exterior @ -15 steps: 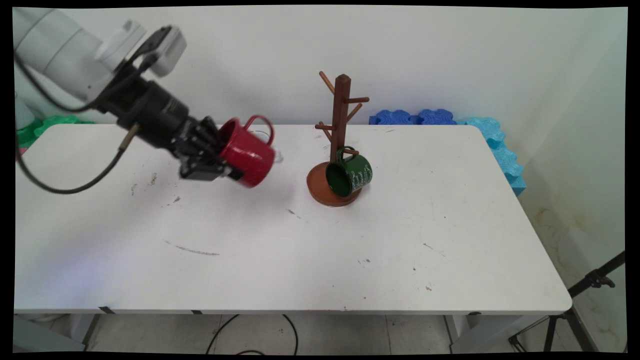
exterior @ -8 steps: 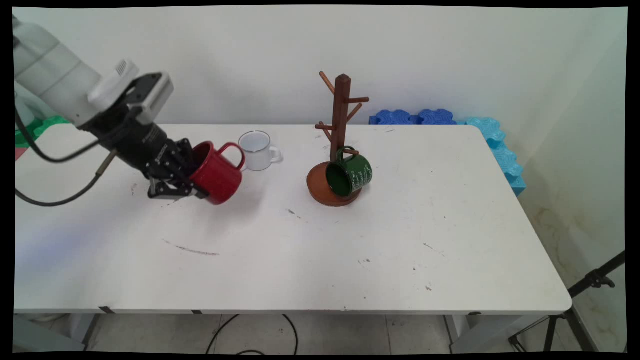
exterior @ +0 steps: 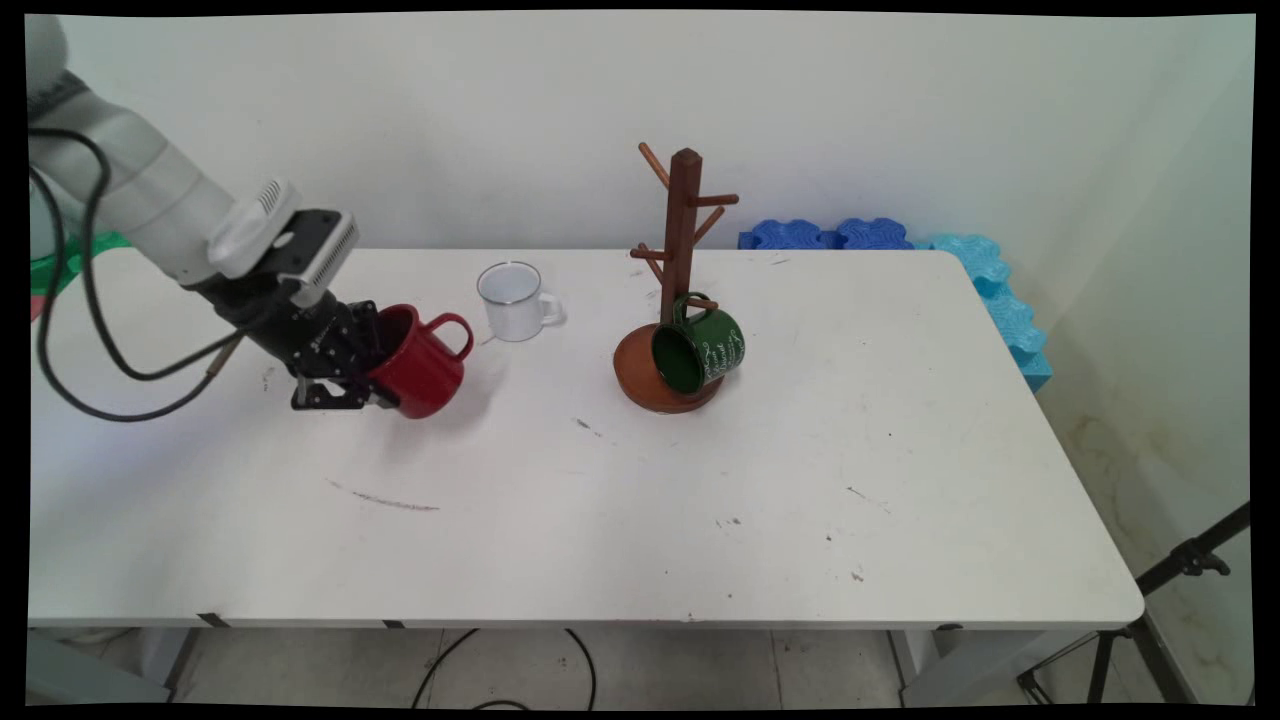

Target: Place the picked object on the table

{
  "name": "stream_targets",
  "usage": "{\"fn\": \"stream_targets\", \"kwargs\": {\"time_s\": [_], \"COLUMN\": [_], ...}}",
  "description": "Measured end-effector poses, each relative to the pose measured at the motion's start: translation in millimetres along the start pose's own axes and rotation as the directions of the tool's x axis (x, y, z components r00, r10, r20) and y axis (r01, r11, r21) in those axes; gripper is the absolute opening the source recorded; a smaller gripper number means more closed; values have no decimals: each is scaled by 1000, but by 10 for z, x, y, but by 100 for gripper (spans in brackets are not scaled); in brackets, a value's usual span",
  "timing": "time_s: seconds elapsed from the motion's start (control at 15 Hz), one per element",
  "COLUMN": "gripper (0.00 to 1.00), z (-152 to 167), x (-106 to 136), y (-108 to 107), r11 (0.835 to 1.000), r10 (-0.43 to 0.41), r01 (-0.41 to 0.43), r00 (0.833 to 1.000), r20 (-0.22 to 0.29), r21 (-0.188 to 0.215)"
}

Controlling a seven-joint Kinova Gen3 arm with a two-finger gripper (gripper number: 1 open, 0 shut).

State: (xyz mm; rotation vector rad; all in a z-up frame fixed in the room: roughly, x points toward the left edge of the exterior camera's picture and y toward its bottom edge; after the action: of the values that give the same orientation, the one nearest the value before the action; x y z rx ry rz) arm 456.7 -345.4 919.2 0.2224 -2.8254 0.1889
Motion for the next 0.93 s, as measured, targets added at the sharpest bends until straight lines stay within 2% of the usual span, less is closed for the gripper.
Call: {"fn": "stream_targets", "kwargs": {"time_s": [0.47, 0.93], "gripper": [0, 0], "z": [328, 570], "x": [-134, -146], "y": [-232, -418], "r11": [996, 990], "r10": [86, 132], "r01": [-88, -135], "r00": [995, 989], "r20": [51, 66], "r21": [27, 44]}}
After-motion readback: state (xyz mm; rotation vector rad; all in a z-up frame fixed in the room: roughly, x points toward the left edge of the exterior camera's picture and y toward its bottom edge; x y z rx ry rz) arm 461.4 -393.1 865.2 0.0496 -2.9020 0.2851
